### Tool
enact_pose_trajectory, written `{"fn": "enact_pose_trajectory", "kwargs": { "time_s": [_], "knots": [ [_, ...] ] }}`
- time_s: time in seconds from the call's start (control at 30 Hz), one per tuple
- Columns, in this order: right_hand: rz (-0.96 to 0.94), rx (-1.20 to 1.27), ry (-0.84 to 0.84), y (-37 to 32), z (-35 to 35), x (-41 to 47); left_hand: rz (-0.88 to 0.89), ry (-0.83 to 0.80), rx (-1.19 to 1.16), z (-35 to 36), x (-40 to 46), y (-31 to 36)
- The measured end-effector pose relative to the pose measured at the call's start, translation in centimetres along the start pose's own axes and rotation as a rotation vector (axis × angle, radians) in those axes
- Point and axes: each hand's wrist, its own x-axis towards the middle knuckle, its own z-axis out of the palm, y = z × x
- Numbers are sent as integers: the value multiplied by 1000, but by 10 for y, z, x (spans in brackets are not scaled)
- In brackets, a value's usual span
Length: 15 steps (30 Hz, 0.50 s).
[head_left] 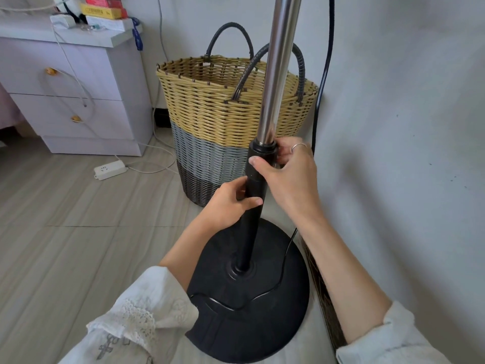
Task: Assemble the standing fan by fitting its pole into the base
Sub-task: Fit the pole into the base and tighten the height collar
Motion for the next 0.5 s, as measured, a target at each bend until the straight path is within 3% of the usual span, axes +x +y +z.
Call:
{"fn": "enact_pose_trajectory", "kwargs": {
  "time_s": [0.13,0.2,0.3,0.43,0.5],
  "knots": [
    [161,357,-371,7,-16,8,-9,-8,-36,0,-1,1],
    [102,266,-439,11,-18,9,-5,-4,-30,1,-1,0],
    [25,158,-348,10,-12,8,1,16,-13,2,-1,-1],
    [-2,72,-16,6,7,-3,19,37,30,3,-1,-2],
    [-17,45,-27,7,7,-1,10,30,18,2,-1,-3]
  ]
}}
